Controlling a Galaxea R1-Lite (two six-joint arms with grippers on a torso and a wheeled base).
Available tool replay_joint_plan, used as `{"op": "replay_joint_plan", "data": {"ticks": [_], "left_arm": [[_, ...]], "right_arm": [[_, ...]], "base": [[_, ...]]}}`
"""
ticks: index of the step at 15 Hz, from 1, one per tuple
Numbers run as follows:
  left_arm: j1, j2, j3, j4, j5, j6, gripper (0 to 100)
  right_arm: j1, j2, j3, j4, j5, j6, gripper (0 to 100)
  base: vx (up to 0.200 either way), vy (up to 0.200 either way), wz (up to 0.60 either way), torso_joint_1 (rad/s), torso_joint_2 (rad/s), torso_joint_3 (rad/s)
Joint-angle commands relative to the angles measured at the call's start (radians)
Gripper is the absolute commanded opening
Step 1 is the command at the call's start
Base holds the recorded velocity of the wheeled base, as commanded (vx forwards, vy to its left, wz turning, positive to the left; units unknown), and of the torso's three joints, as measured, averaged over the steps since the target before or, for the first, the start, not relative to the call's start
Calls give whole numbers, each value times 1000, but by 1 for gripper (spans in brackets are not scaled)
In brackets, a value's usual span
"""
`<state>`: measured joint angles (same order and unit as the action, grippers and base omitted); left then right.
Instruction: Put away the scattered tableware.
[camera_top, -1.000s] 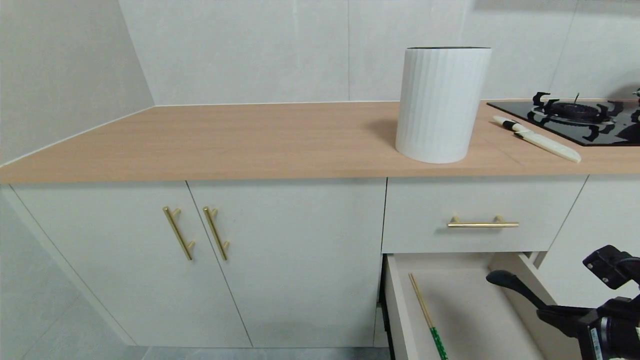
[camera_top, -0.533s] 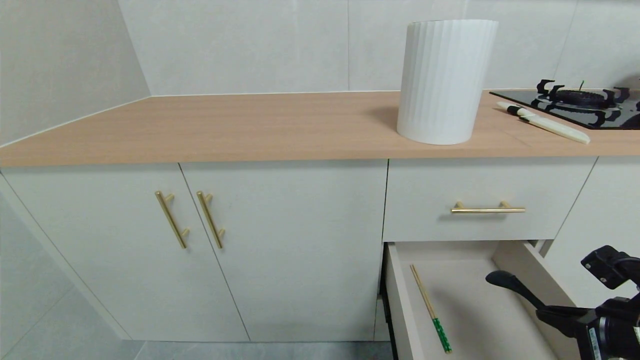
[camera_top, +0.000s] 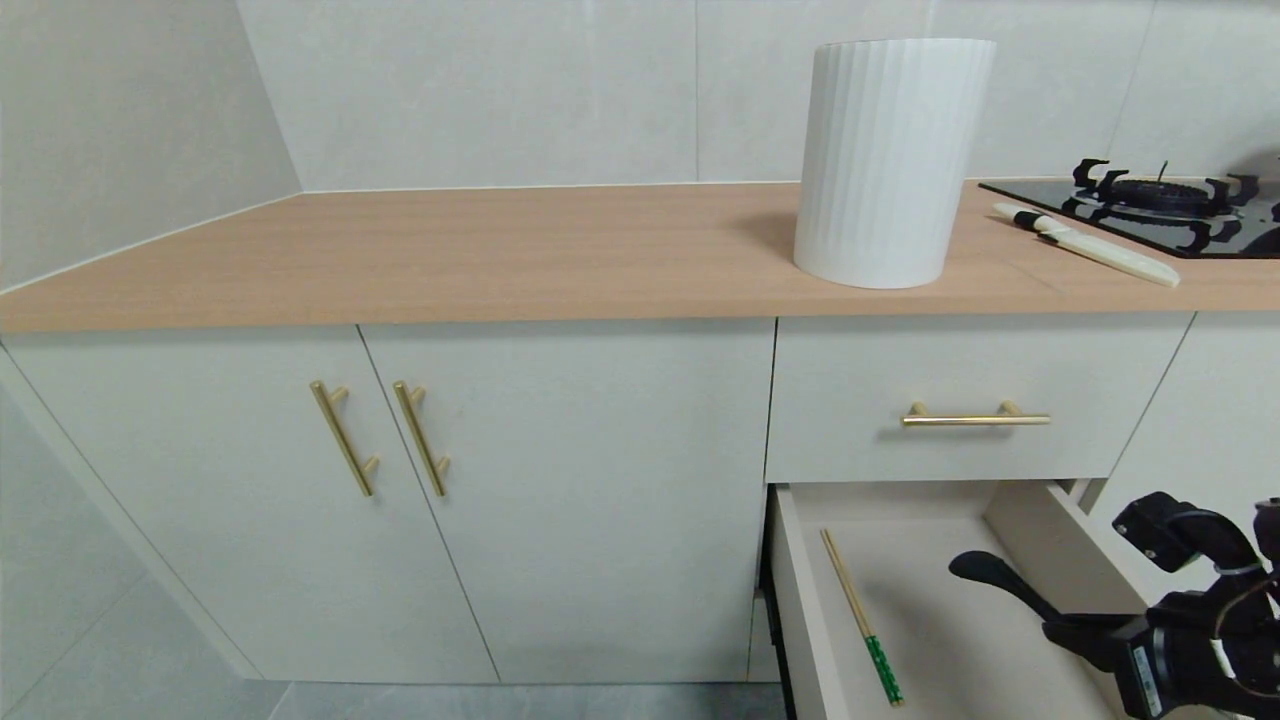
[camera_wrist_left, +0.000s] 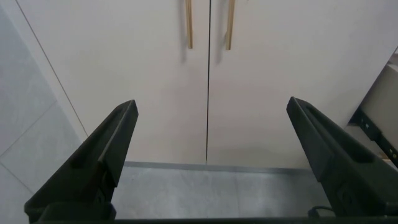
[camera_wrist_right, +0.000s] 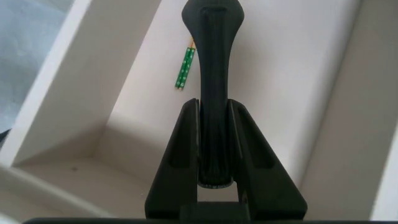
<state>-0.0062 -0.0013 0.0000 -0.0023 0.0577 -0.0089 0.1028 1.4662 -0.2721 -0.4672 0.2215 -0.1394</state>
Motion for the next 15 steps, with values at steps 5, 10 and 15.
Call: {"op": "replay_joint_plan", "data": {"ticks": [5,10,15], "left_arm": [[0,1,0,-1,1,0,100],[0,1,0,1,1,0,100],[0,1,0,1,1,0,100]], "right_arm": [[6,434,-19,-257,-83,70,0],[44,760,-19,-669,-188,115,0],[69,861,-84,-709,-269,156,0]], "base": [[0,0,0,0,0,0],[0,0,0,0,0,0],[0,0,0,0,0,0]]}}
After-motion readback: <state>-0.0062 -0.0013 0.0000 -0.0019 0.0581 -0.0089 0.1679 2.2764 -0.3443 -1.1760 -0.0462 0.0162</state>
